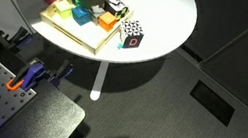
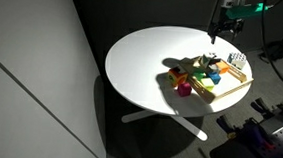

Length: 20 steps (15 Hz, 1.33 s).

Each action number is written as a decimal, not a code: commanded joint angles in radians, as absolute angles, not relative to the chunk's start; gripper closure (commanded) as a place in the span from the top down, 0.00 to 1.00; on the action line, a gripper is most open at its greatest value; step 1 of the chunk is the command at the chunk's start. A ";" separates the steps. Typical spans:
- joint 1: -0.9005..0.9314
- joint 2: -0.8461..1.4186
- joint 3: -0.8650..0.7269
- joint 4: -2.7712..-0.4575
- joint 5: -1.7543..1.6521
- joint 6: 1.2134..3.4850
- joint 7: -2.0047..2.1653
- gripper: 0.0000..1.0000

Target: Move the soft cube from the tray to the table

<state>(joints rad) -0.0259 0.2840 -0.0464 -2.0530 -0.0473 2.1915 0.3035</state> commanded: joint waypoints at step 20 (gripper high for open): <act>0.055 0.598 -0.160 -1.929 -0.185 2.492 0.333 1.00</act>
